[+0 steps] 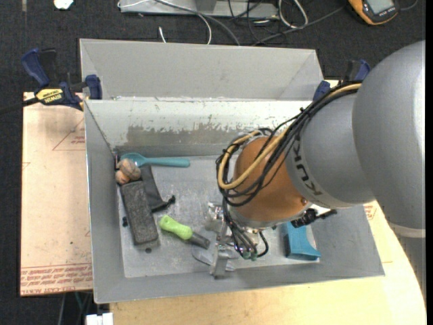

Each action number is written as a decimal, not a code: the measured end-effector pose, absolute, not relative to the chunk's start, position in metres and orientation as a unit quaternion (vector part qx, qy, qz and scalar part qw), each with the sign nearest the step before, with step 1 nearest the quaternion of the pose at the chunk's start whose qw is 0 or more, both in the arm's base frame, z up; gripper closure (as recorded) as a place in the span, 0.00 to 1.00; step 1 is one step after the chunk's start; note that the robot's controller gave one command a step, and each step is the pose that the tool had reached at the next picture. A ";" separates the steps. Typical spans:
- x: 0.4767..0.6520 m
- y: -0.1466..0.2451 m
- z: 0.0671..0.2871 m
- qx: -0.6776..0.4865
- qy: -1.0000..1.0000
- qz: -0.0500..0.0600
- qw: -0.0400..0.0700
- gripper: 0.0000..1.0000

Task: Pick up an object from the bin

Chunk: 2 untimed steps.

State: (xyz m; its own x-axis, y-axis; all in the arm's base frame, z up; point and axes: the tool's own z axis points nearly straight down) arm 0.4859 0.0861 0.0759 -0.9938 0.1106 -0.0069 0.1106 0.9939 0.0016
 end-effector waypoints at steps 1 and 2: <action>0.497 0.080 0.072 0.061 0.998 0.003 0.002 1.00; 0.497 0.080 0.072 0.061 0.998 0.003 0.002 1.00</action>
Offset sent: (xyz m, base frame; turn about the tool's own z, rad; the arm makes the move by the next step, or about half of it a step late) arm 0.0000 0.0000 0.0000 0.0000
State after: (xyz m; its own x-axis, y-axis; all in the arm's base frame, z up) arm 0.4973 0.0804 0.0717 -0.9926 0.1215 -0.0040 0.1215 0.9926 0.0072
